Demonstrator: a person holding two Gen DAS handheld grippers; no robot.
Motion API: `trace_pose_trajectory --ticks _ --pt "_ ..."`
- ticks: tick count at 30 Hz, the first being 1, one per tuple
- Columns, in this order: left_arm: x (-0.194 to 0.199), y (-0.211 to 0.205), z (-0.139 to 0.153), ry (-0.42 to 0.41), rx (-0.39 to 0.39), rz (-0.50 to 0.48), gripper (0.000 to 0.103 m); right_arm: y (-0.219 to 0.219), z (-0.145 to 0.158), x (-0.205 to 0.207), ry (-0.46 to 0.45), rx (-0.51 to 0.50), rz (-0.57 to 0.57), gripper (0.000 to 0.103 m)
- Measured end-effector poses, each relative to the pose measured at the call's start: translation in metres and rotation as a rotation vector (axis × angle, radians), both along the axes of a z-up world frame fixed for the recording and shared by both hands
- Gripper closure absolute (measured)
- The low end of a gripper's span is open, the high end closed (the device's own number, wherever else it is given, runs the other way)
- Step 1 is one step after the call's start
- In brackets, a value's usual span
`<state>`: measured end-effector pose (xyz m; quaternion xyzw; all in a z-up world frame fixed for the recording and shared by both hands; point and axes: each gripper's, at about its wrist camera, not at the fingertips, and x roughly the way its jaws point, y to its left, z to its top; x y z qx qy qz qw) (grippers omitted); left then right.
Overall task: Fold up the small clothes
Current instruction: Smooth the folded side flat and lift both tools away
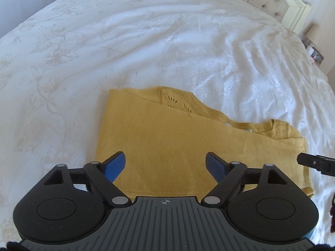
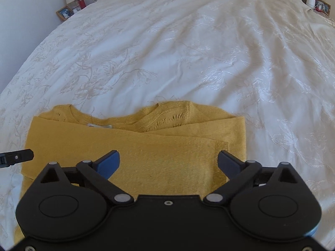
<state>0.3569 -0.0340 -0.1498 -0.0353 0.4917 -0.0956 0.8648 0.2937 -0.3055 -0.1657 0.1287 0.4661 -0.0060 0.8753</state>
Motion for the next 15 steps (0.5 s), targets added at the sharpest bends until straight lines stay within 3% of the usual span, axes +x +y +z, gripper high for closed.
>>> trace_pose_trajectory --ticks 1,5,10,15 --pt "0.002 -0.002 -0.003 0.006 0.008 0.0 0.007 0.002 -0.003 0.002 0.008 0.002 0.007 0.001" --pt "0.012 -0.002 -0.019 0.05 0.063 -0.002 0.006 0.006 -0.019 0.008 0.065 -0.008 0.024 0.001" --pt "0.02 0.015 -0.043 0.126 0.14 0.027 0.004 -0.015 -0.037 0.004 0.14 -0.036 -0.05 0.001" --pt "0.021 0.032 -0.051 0.158 0.114 0.047 0.0 -0.046 -0.045 -0.008 0.186 -0.004 -0.153 0.001"
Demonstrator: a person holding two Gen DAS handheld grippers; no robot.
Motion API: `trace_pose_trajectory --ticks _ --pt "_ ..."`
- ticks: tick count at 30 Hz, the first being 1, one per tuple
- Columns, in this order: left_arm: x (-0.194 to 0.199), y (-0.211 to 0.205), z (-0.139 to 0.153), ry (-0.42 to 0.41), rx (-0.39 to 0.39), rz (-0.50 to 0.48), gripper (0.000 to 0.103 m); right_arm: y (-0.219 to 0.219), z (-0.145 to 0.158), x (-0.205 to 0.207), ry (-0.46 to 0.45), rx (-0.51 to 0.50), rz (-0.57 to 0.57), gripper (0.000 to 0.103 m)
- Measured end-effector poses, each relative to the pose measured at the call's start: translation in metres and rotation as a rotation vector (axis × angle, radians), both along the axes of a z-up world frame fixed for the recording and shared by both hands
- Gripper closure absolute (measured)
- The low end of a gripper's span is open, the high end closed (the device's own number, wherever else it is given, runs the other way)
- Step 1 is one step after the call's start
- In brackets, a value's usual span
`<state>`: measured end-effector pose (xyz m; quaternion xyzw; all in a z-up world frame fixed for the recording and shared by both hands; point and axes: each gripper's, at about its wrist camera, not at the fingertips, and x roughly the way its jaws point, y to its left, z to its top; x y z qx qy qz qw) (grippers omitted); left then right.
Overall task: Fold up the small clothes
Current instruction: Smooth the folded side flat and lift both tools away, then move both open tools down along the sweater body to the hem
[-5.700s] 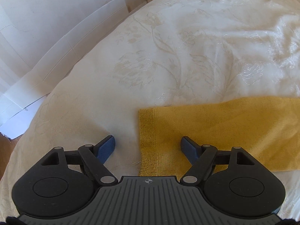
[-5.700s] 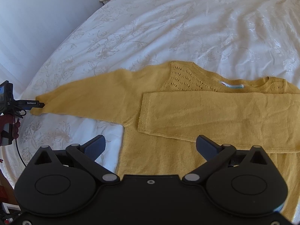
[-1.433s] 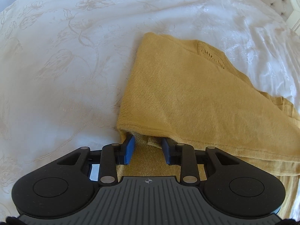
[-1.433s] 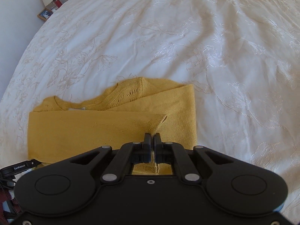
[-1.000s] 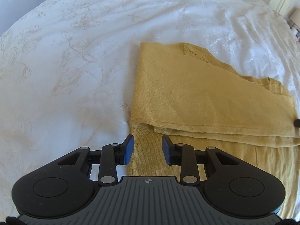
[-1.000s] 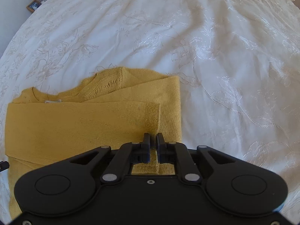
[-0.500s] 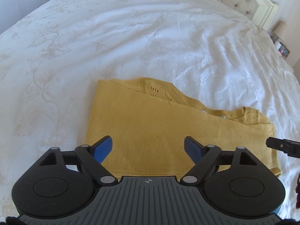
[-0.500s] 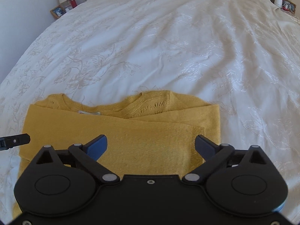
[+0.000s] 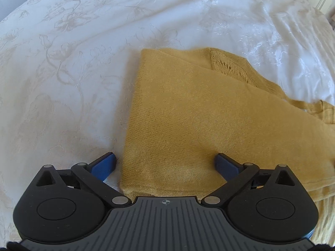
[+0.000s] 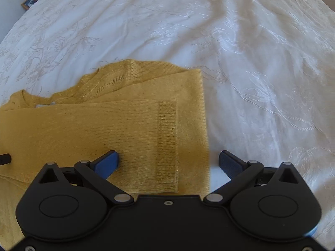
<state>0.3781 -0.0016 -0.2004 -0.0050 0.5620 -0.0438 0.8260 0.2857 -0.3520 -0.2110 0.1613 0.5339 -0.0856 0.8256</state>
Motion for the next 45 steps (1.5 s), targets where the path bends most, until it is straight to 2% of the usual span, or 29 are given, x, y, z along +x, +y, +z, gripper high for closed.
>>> trace_pose_trajectory --ticks 3,8,13,20,27,37,45 --pt "-0.007 -0.001 0.008 -0.013 0.021 -0.01 0.0 -0.01 0.005 -0.01 -0.013 0.019 -0.042 0.001" --pt "-0.033 0.003 0.025 -0.031 -0.013 0.003 0.0 -0.015 0.023 -0.031 -0.072 0.063 -0.051 0.001" --pt "-0.069 0.0 0.04 -0.043 -0.028 -0.003 0.0 -0.008 0.04 -0.057 -0.116 0.088 -0.011 0.001" --pt "-0.125 -0.004 0.054 -0.033 -0.027 -0.025 0.0 0.015 0.055 -0.093 -0.134 0.092 0.105 0.001" --pt "-0.177 -0.01 0.059 -0.02 -0.029 -0.025 0.0 0.031 0.06 -0.134 -0.132 0.112 0.169 0.001" --pt "-0.242 -0.01 0.059 0.002 -0.028 0.024 0.0 0.036 0.054 -0.188 -0.11 0.162 0.235 0.001" --pt "-0.274 -0.007 0.058 0.022 -0.017 0.018 0.0 0.042 0.048 -0.216 -0.089 0.196 0.256 0.001"
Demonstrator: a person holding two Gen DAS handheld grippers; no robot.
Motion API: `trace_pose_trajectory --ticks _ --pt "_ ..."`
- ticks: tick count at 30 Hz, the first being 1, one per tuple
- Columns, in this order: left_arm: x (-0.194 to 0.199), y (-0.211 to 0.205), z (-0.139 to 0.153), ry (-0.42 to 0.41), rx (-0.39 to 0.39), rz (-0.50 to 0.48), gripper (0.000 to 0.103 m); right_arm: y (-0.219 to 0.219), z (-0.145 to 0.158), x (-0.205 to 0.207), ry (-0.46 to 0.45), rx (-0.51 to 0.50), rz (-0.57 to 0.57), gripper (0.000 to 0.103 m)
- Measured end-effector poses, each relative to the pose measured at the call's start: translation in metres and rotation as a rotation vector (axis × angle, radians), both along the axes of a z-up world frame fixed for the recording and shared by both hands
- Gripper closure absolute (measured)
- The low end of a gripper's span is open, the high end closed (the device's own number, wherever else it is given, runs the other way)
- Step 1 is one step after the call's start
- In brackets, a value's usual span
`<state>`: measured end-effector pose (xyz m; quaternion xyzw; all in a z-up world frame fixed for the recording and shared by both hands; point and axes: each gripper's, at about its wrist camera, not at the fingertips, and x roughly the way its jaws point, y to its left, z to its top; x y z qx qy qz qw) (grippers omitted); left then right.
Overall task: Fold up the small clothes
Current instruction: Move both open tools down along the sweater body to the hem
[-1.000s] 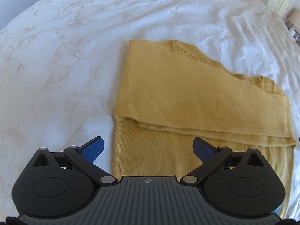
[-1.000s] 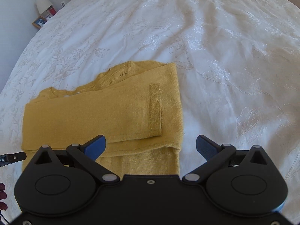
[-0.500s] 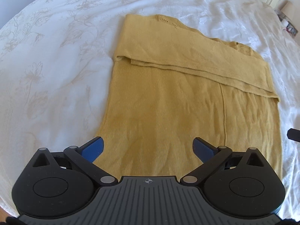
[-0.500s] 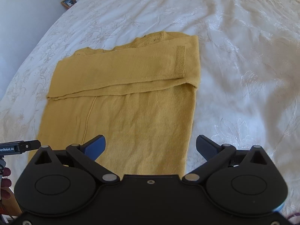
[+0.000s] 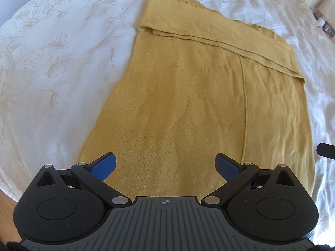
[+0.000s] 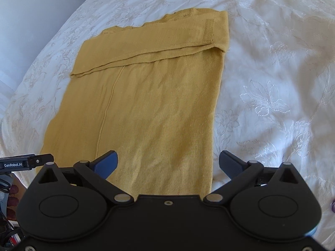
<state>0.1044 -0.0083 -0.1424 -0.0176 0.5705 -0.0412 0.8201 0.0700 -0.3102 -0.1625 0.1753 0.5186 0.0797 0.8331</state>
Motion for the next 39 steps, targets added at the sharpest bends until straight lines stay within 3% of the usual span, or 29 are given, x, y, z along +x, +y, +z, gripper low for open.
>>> trace_pose_trajectory --ticks 26,39 --pt "-0.03 0.042 -0.012 -0.014 -0.04 -0.106 0.0 0.015 -0.008 -0.062 0.057 0.018 -0.15 0.001" --pt "-0.054 0.057 -0.024 -0.036 -0.012 -0.168 0.0 0.02 -0.025 -0.087 0.132 0.027 -0.115 0.001"
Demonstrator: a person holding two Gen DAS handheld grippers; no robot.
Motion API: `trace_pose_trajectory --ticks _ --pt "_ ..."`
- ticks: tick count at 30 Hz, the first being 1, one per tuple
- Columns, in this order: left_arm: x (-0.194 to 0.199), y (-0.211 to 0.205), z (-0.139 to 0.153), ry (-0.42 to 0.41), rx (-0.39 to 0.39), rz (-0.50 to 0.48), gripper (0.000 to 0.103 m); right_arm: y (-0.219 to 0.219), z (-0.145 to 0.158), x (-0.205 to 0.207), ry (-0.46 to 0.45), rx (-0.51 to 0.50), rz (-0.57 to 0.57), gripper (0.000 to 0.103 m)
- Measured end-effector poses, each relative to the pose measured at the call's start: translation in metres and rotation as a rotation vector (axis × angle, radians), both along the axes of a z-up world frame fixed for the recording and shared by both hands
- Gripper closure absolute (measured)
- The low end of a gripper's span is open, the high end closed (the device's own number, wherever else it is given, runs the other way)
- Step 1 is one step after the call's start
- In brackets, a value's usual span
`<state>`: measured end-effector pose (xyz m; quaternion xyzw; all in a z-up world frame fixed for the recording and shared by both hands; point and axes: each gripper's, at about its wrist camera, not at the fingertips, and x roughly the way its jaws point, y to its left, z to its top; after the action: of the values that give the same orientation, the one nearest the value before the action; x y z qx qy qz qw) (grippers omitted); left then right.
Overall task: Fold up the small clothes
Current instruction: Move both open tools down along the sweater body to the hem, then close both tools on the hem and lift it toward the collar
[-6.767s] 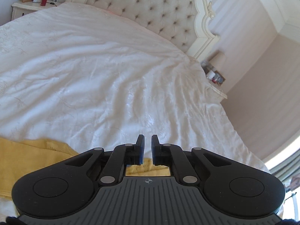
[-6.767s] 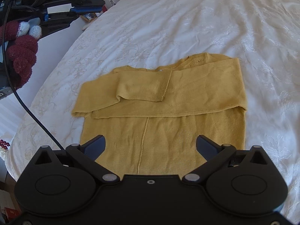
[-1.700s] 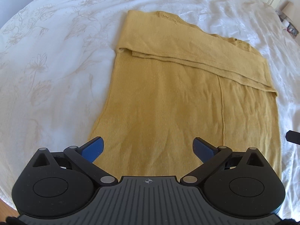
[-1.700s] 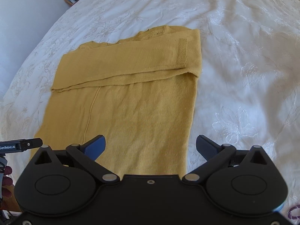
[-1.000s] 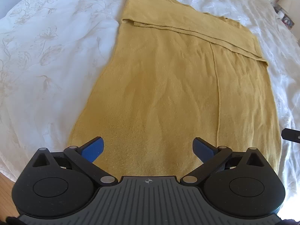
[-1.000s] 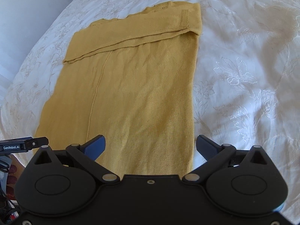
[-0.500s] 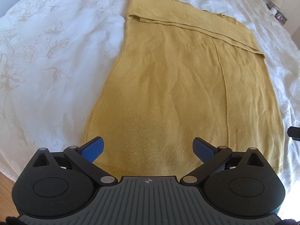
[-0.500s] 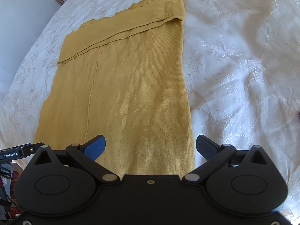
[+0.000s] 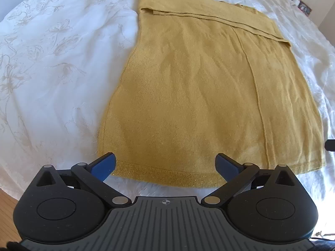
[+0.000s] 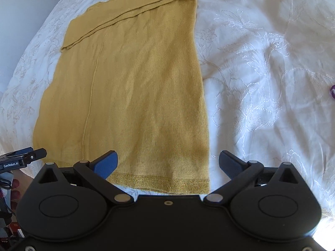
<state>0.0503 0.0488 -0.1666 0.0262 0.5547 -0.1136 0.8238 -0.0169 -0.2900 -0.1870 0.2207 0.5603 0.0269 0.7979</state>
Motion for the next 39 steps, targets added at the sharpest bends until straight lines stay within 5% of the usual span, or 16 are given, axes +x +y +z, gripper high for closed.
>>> trace_pose_trajectory --ticks 7,24,39 --pt "-0.007 0.019 0.009 -0.08 0.007 0.012 0.0 -0.001 0.0 -0.009 -0.012 0.002 0.007 0.001" --pt "0.03 0.014 -0.039 0.053 -0.025 -0.093 0.0 0.007 -0.023 0.001 -0.004 0.047 0.021 0.001" --pt "0.034 0.019 -0.049 0.053 -0.061 -0.104 0.0 0.007 -0.038 -0.001 -0.033 0.056 -0.061 0.0"
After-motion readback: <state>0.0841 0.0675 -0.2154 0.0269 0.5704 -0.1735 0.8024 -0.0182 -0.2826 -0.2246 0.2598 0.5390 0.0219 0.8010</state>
